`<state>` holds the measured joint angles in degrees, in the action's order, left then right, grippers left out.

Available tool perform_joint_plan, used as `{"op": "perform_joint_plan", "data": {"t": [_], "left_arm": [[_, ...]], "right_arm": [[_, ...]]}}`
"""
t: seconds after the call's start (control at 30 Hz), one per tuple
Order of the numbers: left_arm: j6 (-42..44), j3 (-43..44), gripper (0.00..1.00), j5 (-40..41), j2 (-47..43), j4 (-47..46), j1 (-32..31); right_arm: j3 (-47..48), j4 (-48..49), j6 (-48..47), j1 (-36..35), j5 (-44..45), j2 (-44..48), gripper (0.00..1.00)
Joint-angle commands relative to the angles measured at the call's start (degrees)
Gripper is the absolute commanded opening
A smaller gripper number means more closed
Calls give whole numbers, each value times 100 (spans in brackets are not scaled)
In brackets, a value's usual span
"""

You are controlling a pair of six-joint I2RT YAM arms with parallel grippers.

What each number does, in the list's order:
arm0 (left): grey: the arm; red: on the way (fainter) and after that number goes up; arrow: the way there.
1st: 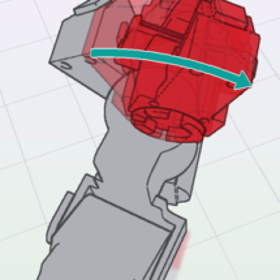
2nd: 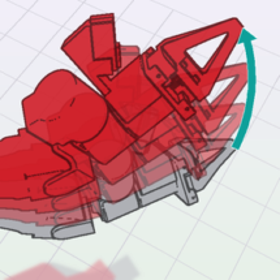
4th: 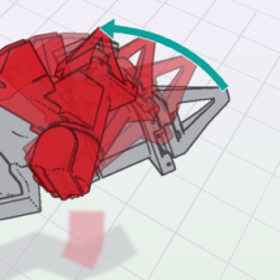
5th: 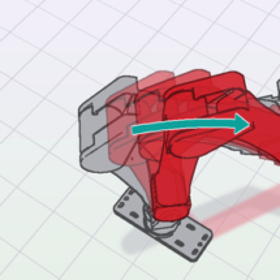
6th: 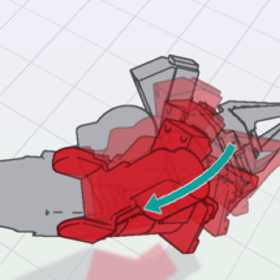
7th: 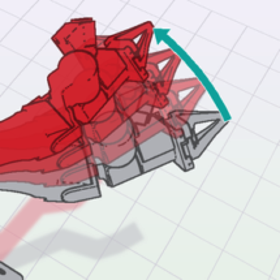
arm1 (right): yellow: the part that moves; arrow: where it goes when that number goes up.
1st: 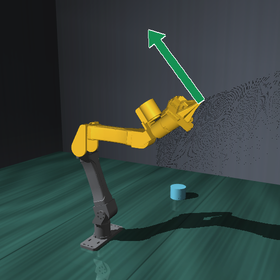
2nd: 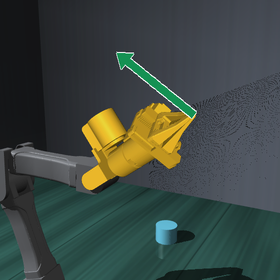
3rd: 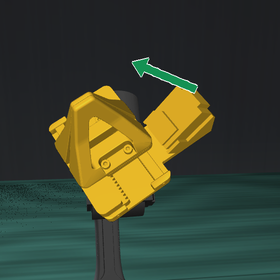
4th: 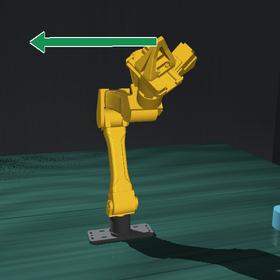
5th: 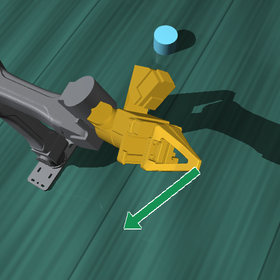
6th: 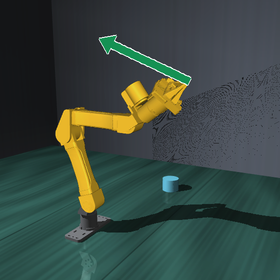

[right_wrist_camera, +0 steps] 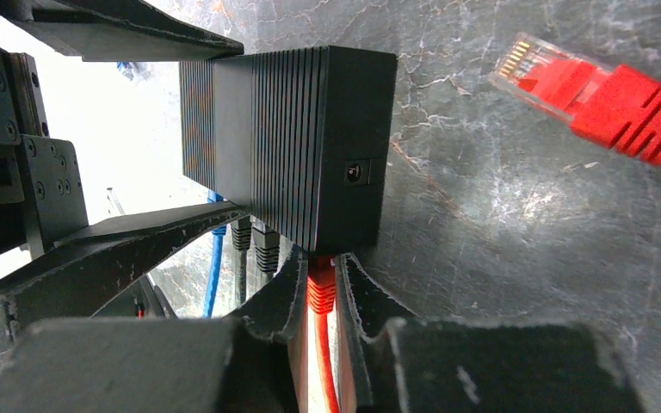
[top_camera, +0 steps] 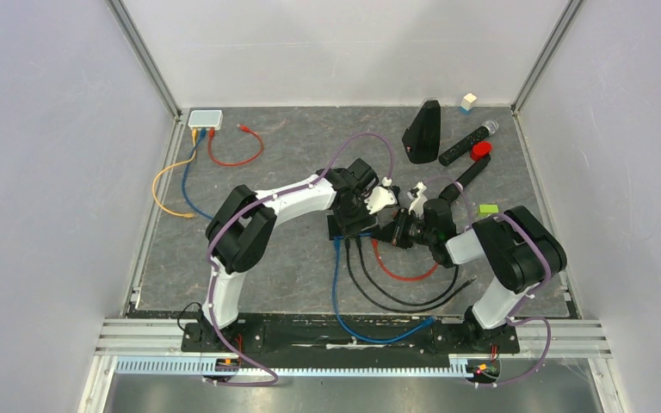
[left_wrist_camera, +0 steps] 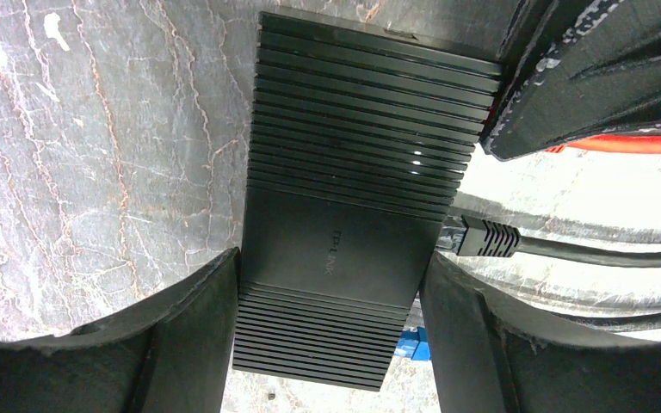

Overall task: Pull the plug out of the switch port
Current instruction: Pull the connector from the switch port.

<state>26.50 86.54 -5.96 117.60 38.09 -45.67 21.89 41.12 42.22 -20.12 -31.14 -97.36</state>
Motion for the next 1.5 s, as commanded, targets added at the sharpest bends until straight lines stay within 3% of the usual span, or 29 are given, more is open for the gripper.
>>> {"op": "perform_joint_plan", "data": {"t": [0.0, 0.37, 0.83, 1.07, 1.23, 1.37, 1.47], "left_arm": [[-9, 75, 22, -108, 127, -28, 115], [-204, -46, 2, -57, 123, -206, 320], [-204, -163, 2, 228, 104, -379, 339], [-261, -238, 2, 504, 82, -422, 358], [-226, -337, 2, 525, 20, -451, 366], [-157, -418, 2, 254, -75, -486, 367], [-131, -490, 10, 44, -202, -471, 359]], "right_arm": [[-415, -1590, -502, -47, 451, -173, 0], [-873, -1915, -890, -45, 528, -125, 0], [-1293, -2245, -1032, -120, 496, 224, 0], [-1479, -2107, -983, -163, 58, 202, 0], [-1431, -2632, -1155, -212, 684, 570, 0], [-1363, -2400, -970, -191, 605, 684, 0], [-1128, -2333, -842, -123, 746, 1110, 0]]}}
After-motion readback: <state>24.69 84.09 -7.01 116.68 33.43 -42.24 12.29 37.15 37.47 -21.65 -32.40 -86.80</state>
